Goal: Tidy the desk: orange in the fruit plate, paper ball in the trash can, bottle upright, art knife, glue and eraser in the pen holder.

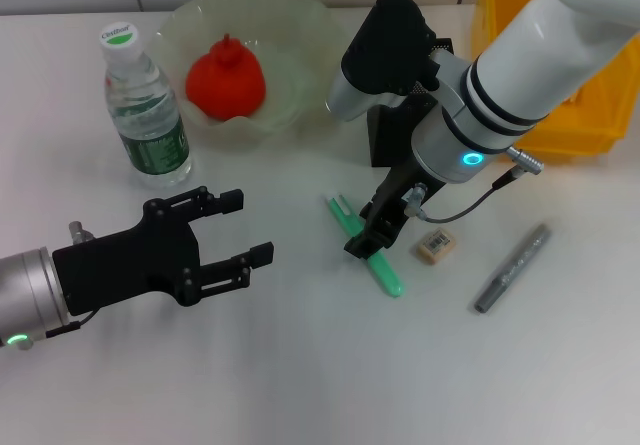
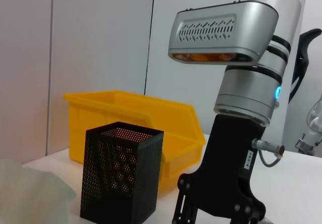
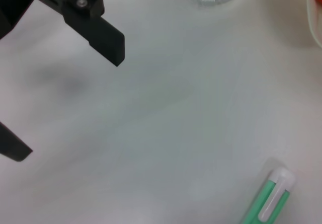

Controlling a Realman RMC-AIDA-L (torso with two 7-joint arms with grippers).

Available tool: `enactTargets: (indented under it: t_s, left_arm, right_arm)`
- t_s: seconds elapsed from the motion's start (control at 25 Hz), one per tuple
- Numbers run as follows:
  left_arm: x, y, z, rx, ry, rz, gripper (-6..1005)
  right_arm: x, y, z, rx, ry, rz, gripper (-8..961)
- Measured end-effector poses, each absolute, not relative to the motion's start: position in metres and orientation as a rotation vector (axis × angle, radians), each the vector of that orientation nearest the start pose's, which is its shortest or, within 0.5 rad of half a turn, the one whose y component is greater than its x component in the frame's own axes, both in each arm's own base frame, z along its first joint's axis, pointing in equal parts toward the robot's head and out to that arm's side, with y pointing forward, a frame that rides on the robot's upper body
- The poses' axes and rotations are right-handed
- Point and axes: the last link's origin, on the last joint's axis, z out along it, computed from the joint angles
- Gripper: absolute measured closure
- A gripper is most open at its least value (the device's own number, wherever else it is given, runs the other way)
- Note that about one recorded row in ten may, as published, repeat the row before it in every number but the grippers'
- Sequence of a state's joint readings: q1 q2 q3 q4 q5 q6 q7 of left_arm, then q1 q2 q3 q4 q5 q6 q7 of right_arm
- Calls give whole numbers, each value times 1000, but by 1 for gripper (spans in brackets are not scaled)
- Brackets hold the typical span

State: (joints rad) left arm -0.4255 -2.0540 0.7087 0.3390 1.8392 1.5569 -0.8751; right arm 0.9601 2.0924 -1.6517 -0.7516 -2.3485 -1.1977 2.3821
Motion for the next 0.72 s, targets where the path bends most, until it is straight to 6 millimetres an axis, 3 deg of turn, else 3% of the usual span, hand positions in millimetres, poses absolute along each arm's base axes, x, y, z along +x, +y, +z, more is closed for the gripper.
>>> enactTargets:
  t_s: [0.68, 0.72]
  left_arm:
    - [-297, 278, -35, -2639, -396, -832, 257]
    - [-296, 278, -35, -2639, -396, -832, 257]
  right_arm:
    - [143, 378, -106, -2870, 561, -585, 475]
    - [143, 378, -106, -2870, 561, -586, 518]
